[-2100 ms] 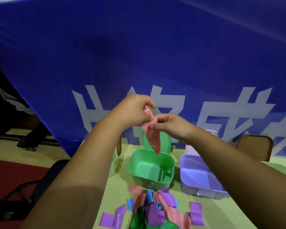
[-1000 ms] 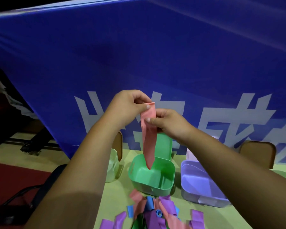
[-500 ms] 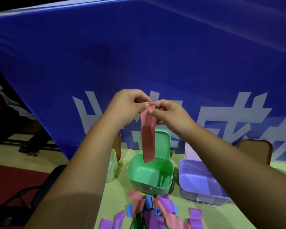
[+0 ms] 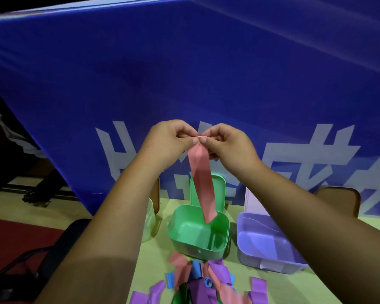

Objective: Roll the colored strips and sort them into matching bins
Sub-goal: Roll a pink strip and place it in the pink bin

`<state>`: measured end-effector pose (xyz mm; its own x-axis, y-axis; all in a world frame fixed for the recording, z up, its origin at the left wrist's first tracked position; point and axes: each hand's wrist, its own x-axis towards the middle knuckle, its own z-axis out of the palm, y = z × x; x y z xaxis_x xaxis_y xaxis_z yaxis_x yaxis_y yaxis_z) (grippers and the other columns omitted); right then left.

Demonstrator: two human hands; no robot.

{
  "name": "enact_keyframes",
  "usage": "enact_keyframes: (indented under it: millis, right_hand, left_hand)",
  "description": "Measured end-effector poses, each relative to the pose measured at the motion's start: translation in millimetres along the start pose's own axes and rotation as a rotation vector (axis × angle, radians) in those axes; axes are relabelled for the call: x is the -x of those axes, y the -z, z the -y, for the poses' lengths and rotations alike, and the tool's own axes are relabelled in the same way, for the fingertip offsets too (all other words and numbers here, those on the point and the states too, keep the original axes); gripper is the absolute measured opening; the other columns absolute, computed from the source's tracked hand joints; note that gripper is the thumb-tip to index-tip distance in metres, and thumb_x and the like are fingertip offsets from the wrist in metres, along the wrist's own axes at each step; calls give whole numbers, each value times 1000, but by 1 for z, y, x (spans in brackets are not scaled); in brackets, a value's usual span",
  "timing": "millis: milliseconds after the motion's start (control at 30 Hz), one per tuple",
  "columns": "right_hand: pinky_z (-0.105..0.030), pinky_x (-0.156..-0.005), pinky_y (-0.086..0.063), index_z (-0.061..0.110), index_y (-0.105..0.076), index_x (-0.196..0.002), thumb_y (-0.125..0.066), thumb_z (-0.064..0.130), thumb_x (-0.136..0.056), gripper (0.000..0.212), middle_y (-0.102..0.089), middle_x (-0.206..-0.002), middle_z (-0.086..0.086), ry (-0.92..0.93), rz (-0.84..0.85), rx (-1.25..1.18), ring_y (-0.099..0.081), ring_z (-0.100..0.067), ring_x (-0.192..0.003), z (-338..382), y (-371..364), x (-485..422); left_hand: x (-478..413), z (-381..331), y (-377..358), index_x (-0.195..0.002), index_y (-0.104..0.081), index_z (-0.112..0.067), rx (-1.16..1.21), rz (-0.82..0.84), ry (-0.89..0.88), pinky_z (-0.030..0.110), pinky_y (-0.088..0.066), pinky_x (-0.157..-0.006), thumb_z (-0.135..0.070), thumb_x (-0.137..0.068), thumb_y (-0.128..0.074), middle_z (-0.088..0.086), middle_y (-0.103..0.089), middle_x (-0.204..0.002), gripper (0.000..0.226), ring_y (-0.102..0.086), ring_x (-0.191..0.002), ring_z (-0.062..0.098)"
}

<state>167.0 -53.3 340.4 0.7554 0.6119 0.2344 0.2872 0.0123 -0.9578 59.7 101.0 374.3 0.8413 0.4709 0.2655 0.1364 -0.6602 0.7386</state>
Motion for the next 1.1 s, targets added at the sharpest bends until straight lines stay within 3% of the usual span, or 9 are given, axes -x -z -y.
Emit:
enact_keyframes:
  millis: [233,400,633,767,900,1100]
  right_hand:
    - [-21,-61,-57,10,-74,-102,-74,16,-102,7,-78,-81,-5,-2,-14,18,-75,-10,-70,2,1,2]
    - [-17,-59,-55,13,-74,-103,-74,18,-102,5,-78,-79,-1,5,-1,37,-74,-7,-70,3,3,3]
    - [-17,-60,-56,11,-75,-104,-73,20,-102,10,-77,-76,2,-15,9,19,-75,-8,-70,3,5,3]
    - [-23,-66,-60,11,-74,-104,-73,18,-102,8,-77,-84,-10,-37,21,-16,-74,-16,-74,1,7,2]
    - [-21,-64,-57,9,-73,-103,-72,14,-101,5,-74,-77,-2,-57,24,-46,-71,-11,-70,-1,6,1]
    - [-39,-80,-60,7,-73,-102,-73,6,-97,5,-69,-79,-7,-95,27,-140,-65,-19,-72,-7,3,-1]
  left_hand:
    - [7,3,-6,-102,-83,-20,156,10,38,12,-54,-63,-24,-104,-72,-5,-78,-86,12,-70,-71,-1]
    - [4,7,-9,-104,-84,-26,194,2,72,35,-67,-83,-25,-100,-77,-6,-82,-94,8,-78,-88,13]
    - [5,6,-10,-103,-84,-27,225,2,88,42,-67,-87,-24,-99,-79,-5,-82,-94,8,-79,-92,17]
    - [5,5,-11,-102,-85,-27,259,9,90,34,-67,-84,-21,-97,-79,-3,-81,-93,9,-77,-86,12]
    - [5,5,-12,-103,-85,-22,312,17,112,26,-63,-77,-16,-96,-80,-2,-81,-89,11,-72,-75,3]
    - [6,4,-15,-104,-85,-19,392,15,195,23,-63,-76,-12,-92,-83,1,-83,-92,14,-76,-81,7]
